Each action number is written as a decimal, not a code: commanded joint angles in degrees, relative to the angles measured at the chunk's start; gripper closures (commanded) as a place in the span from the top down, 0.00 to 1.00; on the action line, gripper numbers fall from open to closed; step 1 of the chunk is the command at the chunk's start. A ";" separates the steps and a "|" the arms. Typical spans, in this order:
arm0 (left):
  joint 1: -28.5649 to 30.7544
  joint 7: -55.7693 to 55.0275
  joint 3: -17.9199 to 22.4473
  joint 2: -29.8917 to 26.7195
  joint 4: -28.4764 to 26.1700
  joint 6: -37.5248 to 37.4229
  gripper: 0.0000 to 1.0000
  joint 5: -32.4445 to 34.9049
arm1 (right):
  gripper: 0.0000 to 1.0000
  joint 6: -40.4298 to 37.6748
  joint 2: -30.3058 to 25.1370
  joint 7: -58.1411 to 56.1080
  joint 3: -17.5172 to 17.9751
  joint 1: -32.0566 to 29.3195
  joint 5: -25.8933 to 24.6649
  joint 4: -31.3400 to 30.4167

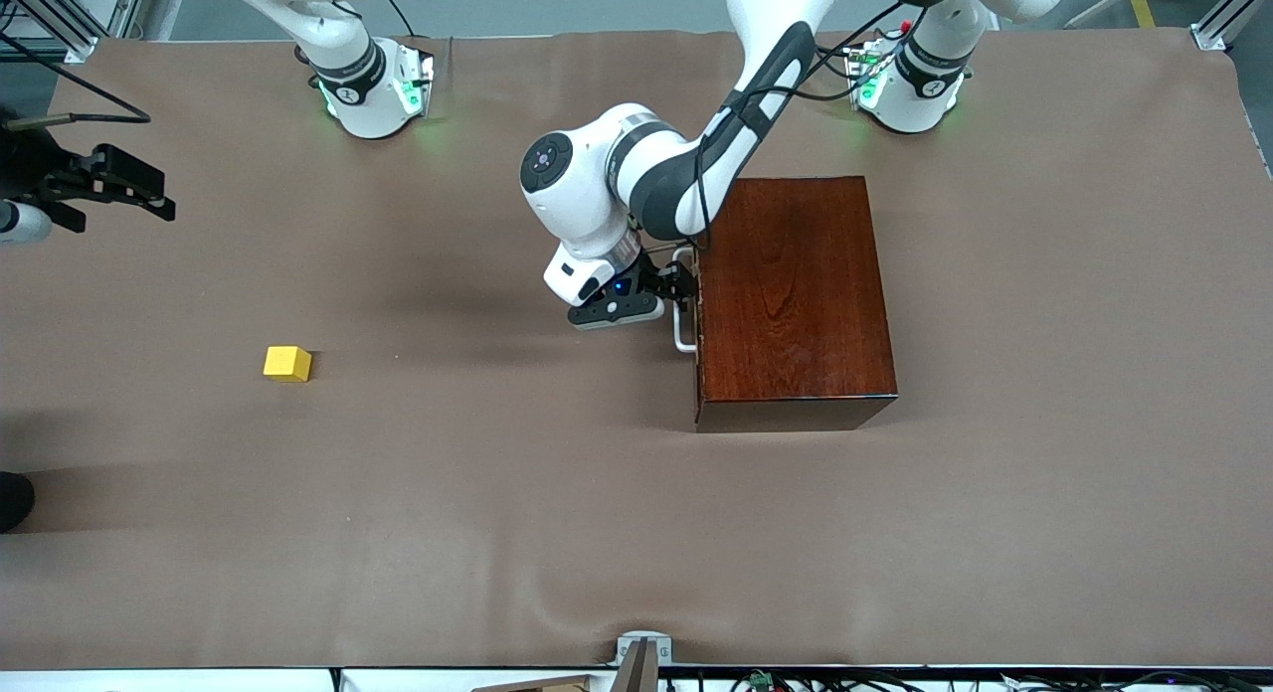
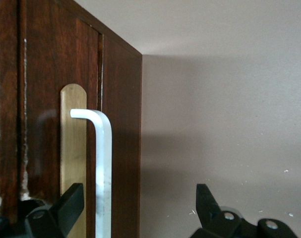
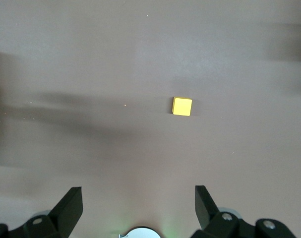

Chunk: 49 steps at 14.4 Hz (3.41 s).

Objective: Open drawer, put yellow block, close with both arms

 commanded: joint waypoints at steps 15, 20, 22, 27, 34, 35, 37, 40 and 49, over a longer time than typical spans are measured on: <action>-0.58 -12.53 -1.60 3.66 2.40 12.68 1.00 -1.23 | 1.00 0.14 1.33 0.47 -0.13 -2.16 -3.63 1.07; -0.93 -16.31 -2.31 4.10 2.40 19.36 1.00 -1.23 | 1.00 0.31 2.12 0.56 -0.04 -3.31 -3.28 0.89; -0.93 -17.02 -2.58 4.72 2.40 21.82 1.00 -1.32 | 1.00 0.67 2.74 0.56 -0.04 -3.22 -3.28 0.89; -1.46 -18.51 -2.93 4.98 2.57 24.82 1.00 -1.32 | 1.00 1.55 4.76 0.56 -0.04 -2.78 -3.72 1.07; -2.34 -20.80 -3.63 4.98 3.45 25.97 1.00 -1.32 | 1.00 3.39 8.36 0.56 -0.04 -3.04 -3.19 1.07; -2.34 -20.80 -3.72 4.90 3.45 25.88 1.00 -1.32 | 1.00 4.26 9.15 0.56 -0.04 -3.30 -3.10 1.07; -2.34 -20.80 -3.81 4.63 3.45 25.88 1.00 -1.32 | 1.00 6.63 10.82 0.56 -0.04 -3.39 -3.19 1.07; -2.34 -20.71 -3.28 4.20 3.10 24.92 1.00 -1.23 | 1.00 8.13 13.19 0.56 -0.04 -4.53 -2.75 0.90; -1.02 -19.75 -1.00 -0.46 2.75 16.57 1.00 -0.44 | 1.00 13.50 18.20 0.56 -0.04 -5.06 -2.57 0.63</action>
